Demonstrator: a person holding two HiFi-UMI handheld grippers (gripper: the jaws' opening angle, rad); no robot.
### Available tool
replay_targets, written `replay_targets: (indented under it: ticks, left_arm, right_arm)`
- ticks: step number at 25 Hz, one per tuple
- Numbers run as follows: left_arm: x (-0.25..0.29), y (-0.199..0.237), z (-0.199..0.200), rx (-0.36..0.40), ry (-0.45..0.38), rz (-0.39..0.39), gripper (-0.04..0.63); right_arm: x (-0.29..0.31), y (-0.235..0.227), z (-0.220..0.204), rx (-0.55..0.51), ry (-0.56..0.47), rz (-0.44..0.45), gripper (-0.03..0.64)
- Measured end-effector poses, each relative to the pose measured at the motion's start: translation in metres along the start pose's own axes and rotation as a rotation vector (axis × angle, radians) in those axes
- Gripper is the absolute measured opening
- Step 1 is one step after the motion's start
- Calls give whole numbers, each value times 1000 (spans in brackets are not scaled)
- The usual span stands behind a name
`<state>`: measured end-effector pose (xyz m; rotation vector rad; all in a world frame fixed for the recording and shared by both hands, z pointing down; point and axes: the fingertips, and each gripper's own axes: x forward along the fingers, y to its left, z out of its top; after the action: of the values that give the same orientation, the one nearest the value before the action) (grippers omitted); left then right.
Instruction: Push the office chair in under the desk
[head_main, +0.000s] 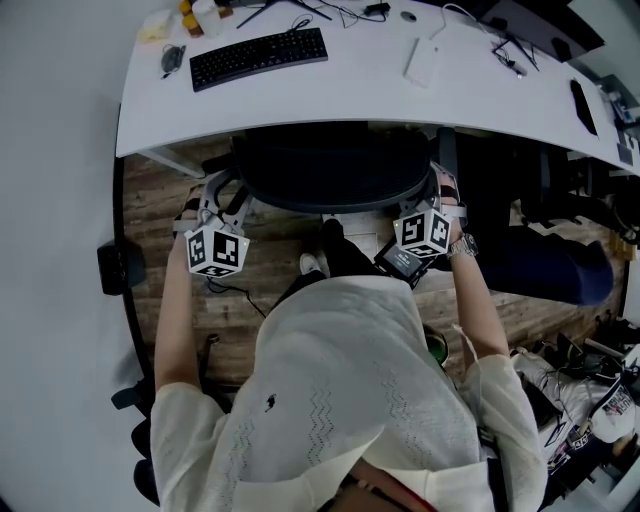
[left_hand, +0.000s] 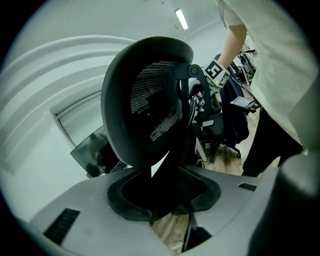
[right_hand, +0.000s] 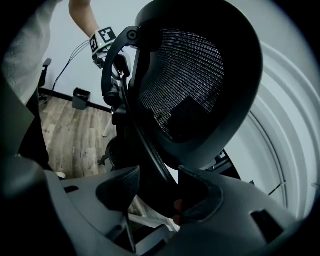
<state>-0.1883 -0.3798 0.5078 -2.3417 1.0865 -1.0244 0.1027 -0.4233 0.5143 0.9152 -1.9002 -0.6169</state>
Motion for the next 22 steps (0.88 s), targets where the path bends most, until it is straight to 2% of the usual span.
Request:
replay_targets:
  ticks: [22]
  left_arm:
    - [18, 22, -5, -6, -7, 24, 156]
  right_arm:
    - [28, -18, 5, -5, -14, -7, 244]
